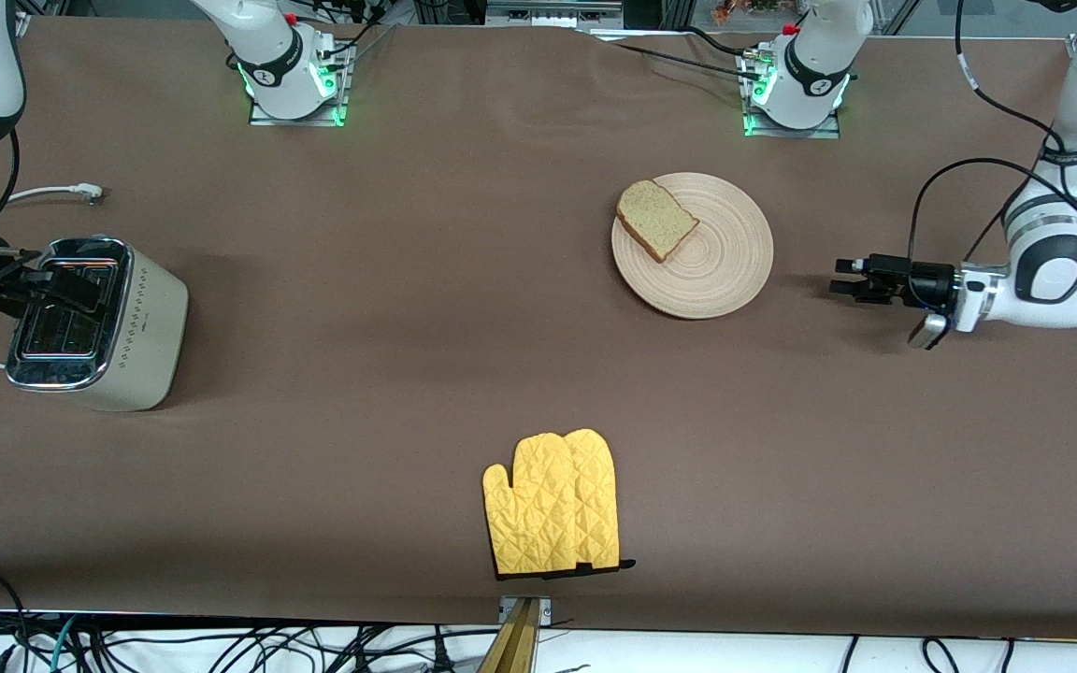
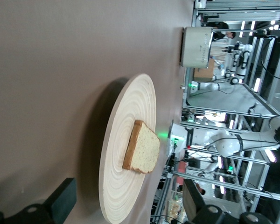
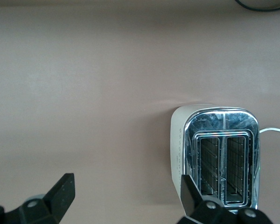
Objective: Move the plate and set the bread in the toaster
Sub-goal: 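Lower the left gripper toward the rim of the wooden plate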
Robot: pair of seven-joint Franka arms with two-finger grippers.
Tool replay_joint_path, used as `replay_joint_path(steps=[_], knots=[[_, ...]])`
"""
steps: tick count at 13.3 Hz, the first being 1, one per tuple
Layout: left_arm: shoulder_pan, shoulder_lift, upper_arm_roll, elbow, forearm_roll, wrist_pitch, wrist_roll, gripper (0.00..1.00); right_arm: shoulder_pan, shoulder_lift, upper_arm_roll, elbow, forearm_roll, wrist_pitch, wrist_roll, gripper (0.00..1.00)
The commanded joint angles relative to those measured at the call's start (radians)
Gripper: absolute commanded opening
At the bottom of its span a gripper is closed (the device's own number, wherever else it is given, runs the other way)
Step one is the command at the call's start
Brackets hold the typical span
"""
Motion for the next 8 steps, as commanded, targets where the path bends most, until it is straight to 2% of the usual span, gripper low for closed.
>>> replay_joint_path(steps=[1,3,4,6,7,8], knots=[[0.0,-0.02,-0.015,-0.113,-0.038,0.079,0.1,0.99,-0.004,0.009,0.004,0.019,-0.006,-0.004,-0.009,1.0],[-0.008,-0.023,-0.061,-0.186,-0.07,0.147,0.129,0.96,-0.006,0.009,0.004,0.019,-0.004,-0.004,-0.009,1.0],[-0.008,-0.024,-0.082,-0.219,-0.098,0.176,0.14,0.92,-0.006,0.009,0.004,0.019,-0.004,-0.004,-0.009,1.0],[-0.014,-0.012,-0.107,-0.237,-0.121,0.222,0.177,0.89,-0.007,0.009,0.004,0.019,-0.004,-0.004,-0.009,1.0],[-0.02,-0.003,-0.118,-0.239,-0.121,0.239,0.177,0.81,-0.008,0.009,0.003,0.019,-0.004,-0.004,-0.009,1.0],[-0.028,-0.001,-0.121,-0.246,-0.121,0.256,0.177,0.69,-0.008,0.009,0.003,0.019,-0.004,-0.004,-0.009,1.0]])
